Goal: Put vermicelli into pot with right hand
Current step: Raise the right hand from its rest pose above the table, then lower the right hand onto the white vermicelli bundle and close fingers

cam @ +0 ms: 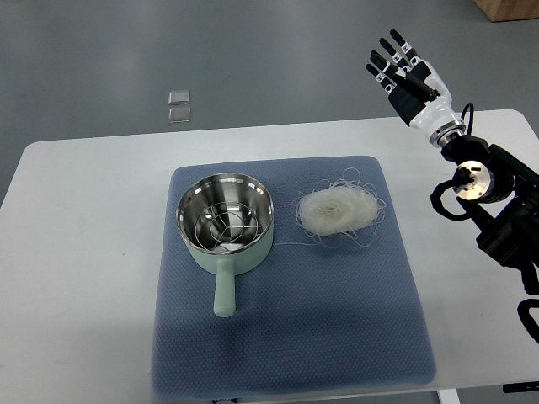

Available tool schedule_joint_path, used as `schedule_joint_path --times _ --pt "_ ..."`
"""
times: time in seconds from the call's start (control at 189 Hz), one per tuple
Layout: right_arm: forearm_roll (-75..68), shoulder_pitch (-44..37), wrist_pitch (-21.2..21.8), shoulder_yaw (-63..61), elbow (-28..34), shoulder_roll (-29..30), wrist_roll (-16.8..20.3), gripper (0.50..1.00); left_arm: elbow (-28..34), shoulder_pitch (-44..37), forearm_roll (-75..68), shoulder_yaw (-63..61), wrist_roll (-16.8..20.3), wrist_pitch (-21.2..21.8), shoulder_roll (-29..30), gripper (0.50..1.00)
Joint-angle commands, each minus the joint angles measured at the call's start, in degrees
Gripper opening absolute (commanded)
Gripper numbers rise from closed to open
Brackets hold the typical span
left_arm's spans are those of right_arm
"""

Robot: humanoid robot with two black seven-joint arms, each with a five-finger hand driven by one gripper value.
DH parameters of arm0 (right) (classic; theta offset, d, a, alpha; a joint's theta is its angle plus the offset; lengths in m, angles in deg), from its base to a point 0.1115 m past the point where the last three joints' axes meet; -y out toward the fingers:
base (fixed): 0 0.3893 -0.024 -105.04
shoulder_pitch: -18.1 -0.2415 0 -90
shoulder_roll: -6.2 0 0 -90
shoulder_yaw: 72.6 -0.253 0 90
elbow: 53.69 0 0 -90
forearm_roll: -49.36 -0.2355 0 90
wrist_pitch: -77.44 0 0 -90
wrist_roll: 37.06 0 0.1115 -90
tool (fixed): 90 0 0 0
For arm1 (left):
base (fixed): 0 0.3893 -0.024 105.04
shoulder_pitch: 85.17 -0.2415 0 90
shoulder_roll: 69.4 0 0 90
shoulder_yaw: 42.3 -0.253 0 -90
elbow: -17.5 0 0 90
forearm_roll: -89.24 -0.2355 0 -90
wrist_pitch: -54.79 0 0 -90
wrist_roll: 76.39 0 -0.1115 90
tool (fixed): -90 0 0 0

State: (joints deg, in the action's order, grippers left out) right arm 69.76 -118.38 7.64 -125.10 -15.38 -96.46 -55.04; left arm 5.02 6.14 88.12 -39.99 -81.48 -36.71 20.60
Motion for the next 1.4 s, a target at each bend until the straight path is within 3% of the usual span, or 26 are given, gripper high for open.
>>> schedule_joint_path --times 0.0,0.201,0.343,0.428,0.534,0.602,0.713,0.792,0.988,1.395 --pt "9.65 -4.76 1.06 5.91 1.24 -3.42 0.14 0.987 -0.09 0.00 -0.02 0.07 0.00 0.00 0.00 1.000" --pt "28.46 -20.14 3.70 28.31 2.03 -7.64 0.15 0.987 -0.01 0.09 -0.02 -0.02 0.00 0.00 0.00 1.000" --pt "31.81 -32.10 4.14 46.79 3.35 -7.82 0.15 0.987 -0.01 0.44 -0.02 0.07 0.00 0.00 0.00 1.000" --pt "32.16 -39.22 6.51 57.77 4.67 -7.03 0.32 0.987 -0.01 0.44 -0.02 0.07 0.00 0.00 0.00 1.000" --pt "32.16 -47.22 11.44 69.73 6.52 -4.74 4.19 0.987 -0.01 0.44 -0.02 0.07 0.00 0.00 0.00 1.000" --pt "32.16 -50.38 13.37 74.99 7.48 -2.90 9.19 0.987 -0.01 0.44 -0.02 0.07 0.00 0.00 0.00 1.000" --pt "31.10 -51.52 13.90 76.32 8.71 -1.93 17.10 0.987 -0.01 0.44 -0.02 0.07 0.00 0.00 0.00 1.000" --pt "29.79 -51.44 14.07 76.23 10.29 -1.84 19.48 0.987 -0.01 0.44 -0.02 0.07 0.00 0.00 0.00 1.000" --pt "20.47 -48.89 13.20 76.67 12.06 -2.46 20.45 0.987 -0.01 0.44 0.07 0.07 0.00 0.00 0.00 1.000" --pt "21.61 -39.48 6.95 76.49 11.88 -1.49 20.80 0.985 0.08 0.44 0.07 0.15 0.00 0.00 0.00 1.000"
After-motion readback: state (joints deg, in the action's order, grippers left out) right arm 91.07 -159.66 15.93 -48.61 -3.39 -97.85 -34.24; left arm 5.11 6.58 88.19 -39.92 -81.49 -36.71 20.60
